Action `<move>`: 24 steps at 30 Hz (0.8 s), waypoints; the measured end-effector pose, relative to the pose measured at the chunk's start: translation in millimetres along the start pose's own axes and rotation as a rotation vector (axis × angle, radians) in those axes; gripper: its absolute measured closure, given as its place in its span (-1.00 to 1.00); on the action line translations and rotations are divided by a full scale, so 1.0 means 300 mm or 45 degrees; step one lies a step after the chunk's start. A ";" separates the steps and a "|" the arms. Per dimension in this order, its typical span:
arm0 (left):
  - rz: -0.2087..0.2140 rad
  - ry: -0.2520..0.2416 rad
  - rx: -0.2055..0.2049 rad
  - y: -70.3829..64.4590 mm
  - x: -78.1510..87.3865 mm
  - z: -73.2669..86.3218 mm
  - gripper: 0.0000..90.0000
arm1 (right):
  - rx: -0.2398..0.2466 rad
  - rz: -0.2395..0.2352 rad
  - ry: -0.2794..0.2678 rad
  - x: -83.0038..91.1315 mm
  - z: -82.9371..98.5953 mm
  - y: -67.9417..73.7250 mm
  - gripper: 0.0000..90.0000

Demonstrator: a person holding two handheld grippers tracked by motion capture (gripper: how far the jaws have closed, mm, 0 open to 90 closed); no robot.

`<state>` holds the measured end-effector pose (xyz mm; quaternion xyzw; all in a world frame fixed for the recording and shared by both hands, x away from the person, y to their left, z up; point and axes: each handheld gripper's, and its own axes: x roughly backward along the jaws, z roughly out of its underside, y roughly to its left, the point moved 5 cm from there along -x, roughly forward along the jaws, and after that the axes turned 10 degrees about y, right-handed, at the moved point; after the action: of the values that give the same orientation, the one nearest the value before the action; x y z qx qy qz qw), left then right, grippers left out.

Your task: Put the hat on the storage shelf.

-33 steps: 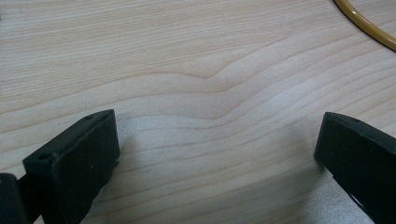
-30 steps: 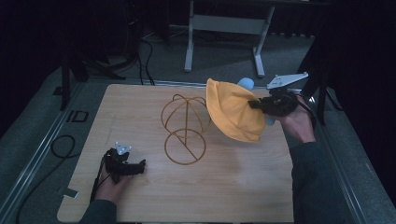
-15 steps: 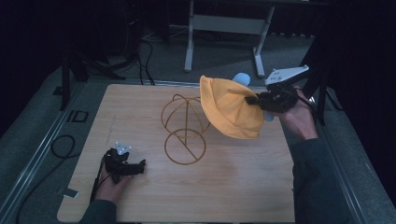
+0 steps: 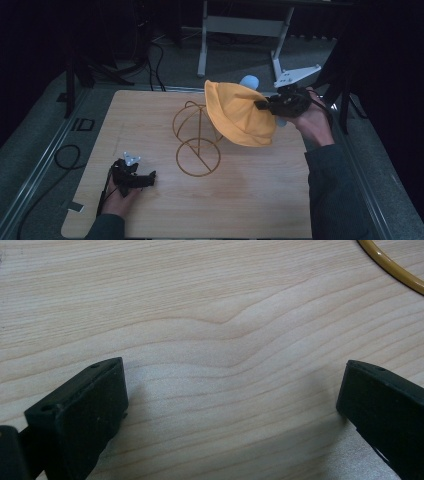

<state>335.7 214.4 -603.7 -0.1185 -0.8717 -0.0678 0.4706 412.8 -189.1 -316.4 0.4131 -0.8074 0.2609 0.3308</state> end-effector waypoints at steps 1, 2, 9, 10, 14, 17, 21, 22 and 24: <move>0.001 0.000 0.001 0.000 0.000 0.000 -1.00 | 0.005 0.000 0.002 -0.003 -0.005 0.002 0.87; 0.000 -0.001 0.001 0.000 0.000 0.000 -1.00 | 0.005 0.000 0.003 -0.004 -0.009 0.004 0.87; 0.000 -0.001 0.000 0.000 0.000 0.000 -1.00 | 0.015 -0.014 -0.006 -0.022 -0.044 0.014 0.87; 0.000 0.000 0.000 0.000 0.000 0.000 -1.00 | 0.011 -0.016 -0.006 -0.024 -0.047 0.015 0.87; 0.000 -0.001 0.000 0.000 0.000 0.000 -1.00 | 0.024 -0.020 -0.004 -0.037 -0.068 0.022 0.87; 0.000 0.000 0.000 0.000 0.000 0.000 -1.00 | 0.034 -0.027 -0.002 -0.046 -0.085 0.032 0.87; 0.000 0.000 0.000 0.000 0.000 0.000 -1.00 | 0.056 -0.035 0.008 -0.061 -0.109 0.049 0.87; 0.000 0.000 0.000 0.000 0.000 0.000 -1.00 | 0.056 -0.035 0.008 -0.061 -0.109 0.049 0.87; 0.000 -0.001 0.001 0.000 0.000 0.000 -1.00 | 0.069 -0.038 0.017 -0.078 -0.130 0.061 0.86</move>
<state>335.7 214.3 -603.7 -0.1183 -0.8720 -0.0673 0.4702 420.0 -140.9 -311.4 0.4323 -0.7915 0.2804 0.3288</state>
